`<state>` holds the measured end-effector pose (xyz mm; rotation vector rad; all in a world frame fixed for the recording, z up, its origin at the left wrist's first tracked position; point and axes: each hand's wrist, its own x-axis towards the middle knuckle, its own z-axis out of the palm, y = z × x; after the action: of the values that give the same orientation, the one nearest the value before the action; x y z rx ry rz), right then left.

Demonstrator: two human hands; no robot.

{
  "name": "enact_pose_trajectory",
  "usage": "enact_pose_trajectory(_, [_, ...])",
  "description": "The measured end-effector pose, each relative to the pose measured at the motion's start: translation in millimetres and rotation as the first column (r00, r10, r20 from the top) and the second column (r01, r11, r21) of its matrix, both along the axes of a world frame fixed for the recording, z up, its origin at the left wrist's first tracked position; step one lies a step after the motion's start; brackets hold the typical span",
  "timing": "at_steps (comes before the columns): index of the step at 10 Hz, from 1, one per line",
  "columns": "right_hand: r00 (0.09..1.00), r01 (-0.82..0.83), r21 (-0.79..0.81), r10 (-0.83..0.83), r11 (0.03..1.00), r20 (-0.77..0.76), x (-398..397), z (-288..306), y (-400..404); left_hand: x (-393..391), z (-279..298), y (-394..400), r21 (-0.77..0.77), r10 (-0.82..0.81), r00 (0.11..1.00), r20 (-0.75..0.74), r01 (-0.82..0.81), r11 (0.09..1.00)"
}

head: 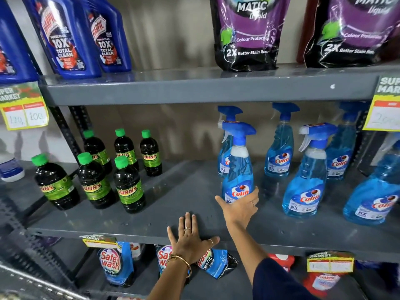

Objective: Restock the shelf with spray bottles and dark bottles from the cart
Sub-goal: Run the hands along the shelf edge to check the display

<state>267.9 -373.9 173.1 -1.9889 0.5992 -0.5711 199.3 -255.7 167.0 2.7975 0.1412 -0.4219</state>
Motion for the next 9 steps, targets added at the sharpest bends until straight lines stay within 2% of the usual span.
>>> enact_pose_trajectory(2, [1.000,0.018,-0.014,-0.018,1.000,-0.020,3,-5,1,1,-5,-1,0.005,0.027,0.999,0.038,-0.027,1.000])
enact_pose_trajectory(6, [0.995,-0.095,-0.038,0.095,0.995,0.017,-5,-6,-5,1,-5,-2,-0.007,0.031,0.998,0.049,-0.030,1.000])
enact_pose_trajectory(9, [0.978,-0.209,0.091,0.208,0.974,0.016,-20,-10,-11,-3,-4,-1,0.006,0.023,0.997,0.067,-0.023,1.000])
